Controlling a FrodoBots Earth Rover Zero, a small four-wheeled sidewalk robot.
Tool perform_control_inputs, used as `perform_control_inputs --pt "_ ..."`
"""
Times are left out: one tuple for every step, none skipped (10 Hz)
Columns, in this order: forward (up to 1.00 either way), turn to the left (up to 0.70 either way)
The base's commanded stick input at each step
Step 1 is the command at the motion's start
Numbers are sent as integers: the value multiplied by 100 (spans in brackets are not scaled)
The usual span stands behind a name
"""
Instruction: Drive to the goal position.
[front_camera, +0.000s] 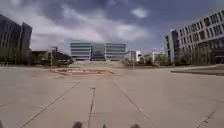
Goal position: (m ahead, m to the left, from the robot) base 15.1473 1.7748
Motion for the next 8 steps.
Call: perform_control_inputs --pt "70 -1" --pt "70 -1" --pt "70 -1" --pt "70 -1" --pt "70 -1" --pt "70 -1" --pt "70 -1" --pt "70 -1"
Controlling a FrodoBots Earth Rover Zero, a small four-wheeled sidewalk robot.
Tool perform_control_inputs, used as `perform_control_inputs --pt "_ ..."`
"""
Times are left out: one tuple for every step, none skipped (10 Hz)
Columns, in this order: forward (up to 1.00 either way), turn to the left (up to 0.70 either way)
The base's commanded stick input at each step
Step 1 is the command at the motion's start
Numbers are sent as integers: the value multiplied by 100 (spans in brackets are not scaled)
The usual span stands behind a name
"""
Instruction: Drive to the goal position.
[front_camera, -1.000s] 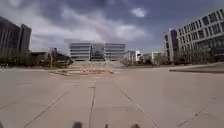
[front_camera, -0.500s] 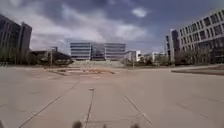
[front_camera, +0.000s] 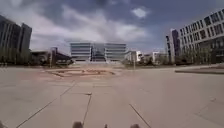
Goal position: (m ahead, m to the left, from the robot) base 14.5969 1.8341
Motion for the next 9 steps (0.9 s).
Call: perform_control_inputs --pt "70 -1" --pt "70 -1" --pt "70 -1" --pt "70 -1" --pt "70 -1" --pt "70 -1" --pt "70 -1" --pt "70 -1" --pt "70 -1"
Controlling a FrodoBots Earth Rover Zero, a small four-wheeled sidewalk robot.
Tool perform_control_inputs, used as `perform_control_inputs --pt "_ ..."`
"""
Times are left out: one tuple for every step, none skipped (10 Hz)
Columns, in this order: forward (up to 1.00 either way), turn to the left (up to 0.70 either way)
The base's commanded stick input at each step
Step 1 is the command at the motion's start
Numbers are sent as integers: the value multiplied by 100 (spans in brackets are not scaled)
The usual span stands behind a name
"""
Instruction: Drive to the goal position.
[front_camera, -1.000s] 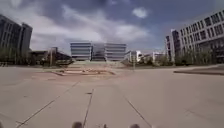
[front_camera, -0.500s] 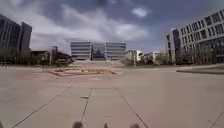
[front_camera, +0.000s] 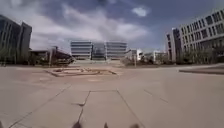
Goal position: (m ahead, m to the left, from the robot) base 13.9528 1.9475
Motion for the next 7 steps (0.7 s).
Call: perform_control_inputs --pt "70 -1" --pt "70 -1" --pt "70 -1" --pt "70 -1" --pt "70 -1" --pt "70 -1" --pt "70 -1"
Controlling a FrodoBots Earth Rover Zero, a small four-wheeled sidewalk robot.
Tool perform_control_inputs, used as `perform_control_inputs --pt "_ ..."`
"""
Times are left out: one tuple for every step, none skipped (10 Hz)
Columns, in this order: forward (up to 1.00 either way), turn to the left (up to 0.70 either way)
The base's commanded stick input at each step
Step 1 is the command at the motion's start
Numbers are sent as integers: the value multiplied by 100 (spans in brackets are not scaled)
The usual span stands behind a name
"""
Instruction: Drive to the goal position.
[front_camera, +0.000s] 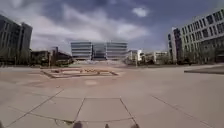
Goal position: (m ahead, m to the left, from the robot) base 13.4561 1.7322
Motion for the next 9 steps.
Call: perform_control_inputs --pt "70 -1" --pt "70 -1" --pt "70 -1" --pt "70 -1" --pt "70 -1" --pt "70 -1" --pt "70 -1" --pt "70 -1" --pt "70 -1"
